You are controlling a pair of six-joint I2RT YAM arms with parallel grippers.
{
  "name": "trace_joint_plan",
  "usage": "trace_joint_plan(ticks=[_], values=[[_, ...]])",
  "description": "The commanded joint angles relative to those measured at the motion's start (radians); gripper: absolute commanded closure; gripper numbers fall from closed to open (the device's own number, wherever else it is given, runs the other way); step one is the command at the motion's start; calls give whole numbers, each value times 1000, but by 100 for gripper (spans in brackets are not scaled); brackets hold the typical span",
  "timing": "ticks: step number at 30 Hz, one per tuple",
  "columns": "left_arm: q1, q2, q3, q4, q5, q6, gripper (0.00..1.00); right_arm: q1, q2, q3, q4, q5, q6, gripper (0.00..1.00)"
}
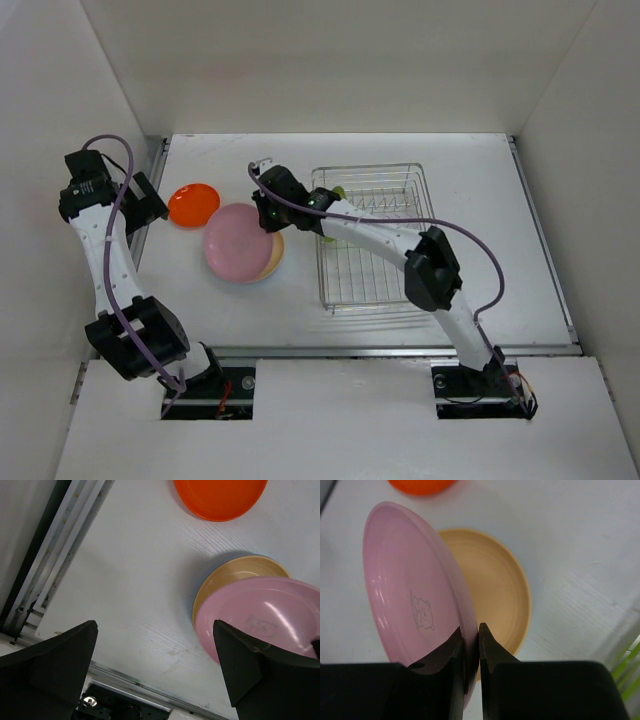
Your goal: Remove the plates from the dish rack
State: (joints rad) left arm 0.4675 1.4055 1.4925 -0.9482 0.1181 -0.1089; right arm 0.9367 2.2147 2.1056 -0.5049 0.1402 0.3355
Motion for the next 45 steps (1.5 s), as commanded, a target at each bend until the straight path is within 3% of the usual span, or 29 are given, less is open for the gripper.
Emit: trace_joint_plan(ticks=[1, 5, 8, 9, 12, 16, 17, 25, 28, 32, 35, 38, 45], values=[[7, -20, -21, 6, -20, 21, 0, -18, 19, 100, 106, -158, 33, 100], [7, -11, -21, -3, -9, 21, 0, -39, 71, 85, 129, -194, 88, 100], [7, -11, -21, -3, 2, 31, 0, -49, 106, 85, 94, -225, 88, 78], [7, -11, -21, -3, 2, 31, 0, -49, 118, 85, 85, -225, 88, 67], [7, -11, -21, -3, 2, 31, 0, -49, 119, 67, 46, -162, 88, 54], [7, -11, -21, -12, 23, 40, 0, -49, 100, 57, 0, -145, 65, 21], [7, -20, -21, -12, 23, 40, 0, -49, 100, 68, -15, -145, 53, 19], [7, -20, -12, -21, 54, 40, 0, -49, 36, 79, -116, -18, 43, 15], [7, -20, -12, -21, 81, 63, 0, -49, -90, -23, -116, 59, 66, 15], [7, -40, -3, -50, 178, 126, 0, -58, -347, -165, -101, 322, 117, 15], [7, -59, -3, -73, 242, 182, 0, -99, -383, -188, -193, 467, 169, 15], [-45, -71, -3, -87, 242, 219, 0, -179, -359, -200, -274, 420, 204, 15], [-105, -80, -3, -139, 244, 275, 0, -231, -251, -202, -233, 222, 204, 16]])
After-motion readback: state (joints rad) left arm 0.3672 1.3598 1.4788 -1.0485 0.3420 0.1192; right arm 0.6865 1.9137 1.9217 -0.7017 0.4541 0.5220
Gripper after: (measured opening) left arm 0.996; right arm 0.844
